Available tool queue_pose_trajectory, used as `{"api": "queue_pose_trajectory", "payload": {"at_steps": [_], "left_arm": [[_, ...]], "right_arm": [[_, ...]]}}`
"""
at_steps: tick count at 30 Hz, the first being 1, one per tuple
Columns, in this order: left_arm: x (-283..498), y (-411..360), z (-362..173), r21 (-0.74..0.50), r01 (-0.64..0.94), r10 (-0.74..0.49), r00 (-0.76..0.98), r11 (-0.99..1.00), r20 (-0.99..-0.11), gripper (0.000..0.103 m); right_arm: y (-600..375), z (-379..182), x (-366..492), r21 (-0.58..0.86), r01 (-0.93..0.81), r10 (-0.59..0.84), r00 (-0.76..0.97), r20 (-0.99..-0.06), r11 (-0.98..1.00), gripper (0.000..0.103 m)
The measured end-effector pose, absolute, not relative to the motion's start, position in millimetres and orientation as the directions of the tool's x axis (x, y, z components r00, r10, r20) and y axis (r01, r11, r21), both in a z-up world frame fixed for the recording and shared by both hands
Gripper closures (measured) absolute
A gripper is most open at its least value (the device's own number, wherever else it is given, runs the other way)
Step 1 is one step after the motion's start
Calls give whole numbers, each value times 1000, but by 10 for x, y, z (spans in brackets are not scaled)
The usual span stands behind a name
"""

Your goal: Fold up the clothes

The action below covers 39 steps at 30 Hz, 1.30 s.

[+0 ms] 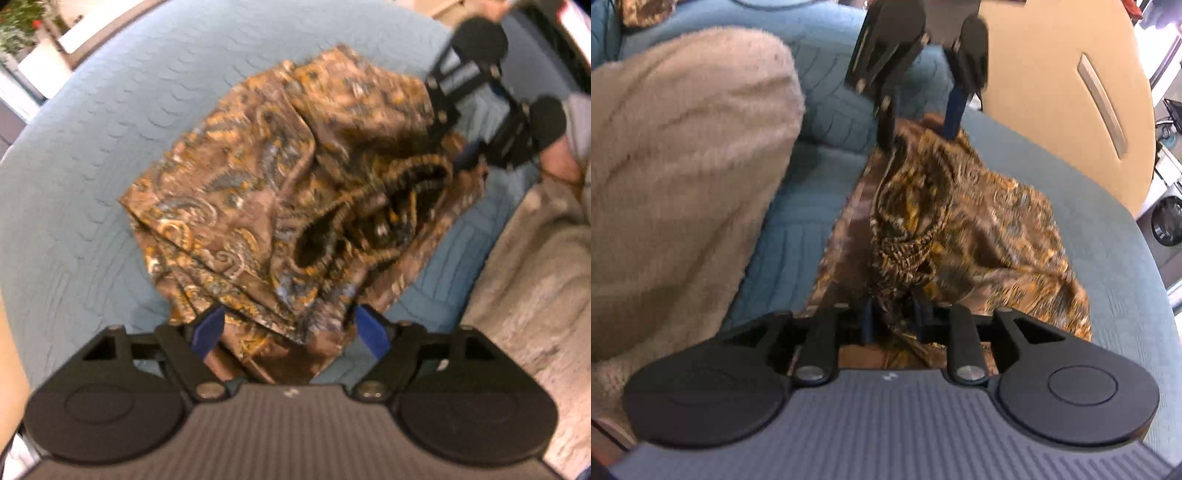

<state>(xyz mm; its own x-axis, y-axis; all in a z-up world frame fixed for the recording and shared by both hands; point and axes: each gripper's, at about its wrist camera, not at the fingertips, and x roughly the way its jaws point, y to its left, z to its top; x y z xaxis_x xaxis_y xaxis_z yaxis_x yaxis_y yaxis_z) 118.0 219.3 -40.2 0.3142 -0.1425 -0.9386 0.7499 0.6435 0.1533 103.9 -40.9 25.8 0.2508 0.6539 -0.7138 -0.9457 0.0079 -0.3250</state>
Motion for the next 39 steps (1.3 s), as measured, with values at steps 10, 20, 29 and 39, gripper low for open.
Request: {"api": "queue_pose_trajectory", "payload": {"at_steps": [10,20,29,39], "left_arm": [[1329,2032,-68,137,588,-184,453,797,-873,14],[1574,1565,-583,143,476,-92,437,868,-895,14],[1352,1450,-875,233,573,8,367,785,-930,12],[1695,1893,-151,139,424,-118,525,895,-843,10]], "right_arm": [[-694,684,1020,-223,-954,749,296,-593,200,72],[-253,607,1354,-1,-872,706,398,-586,490,74],[-223,338,1194,70,-884,686,307,-659,463,73],[-1386,645,1850,413,-665,772,435,-463,623,44]]}}
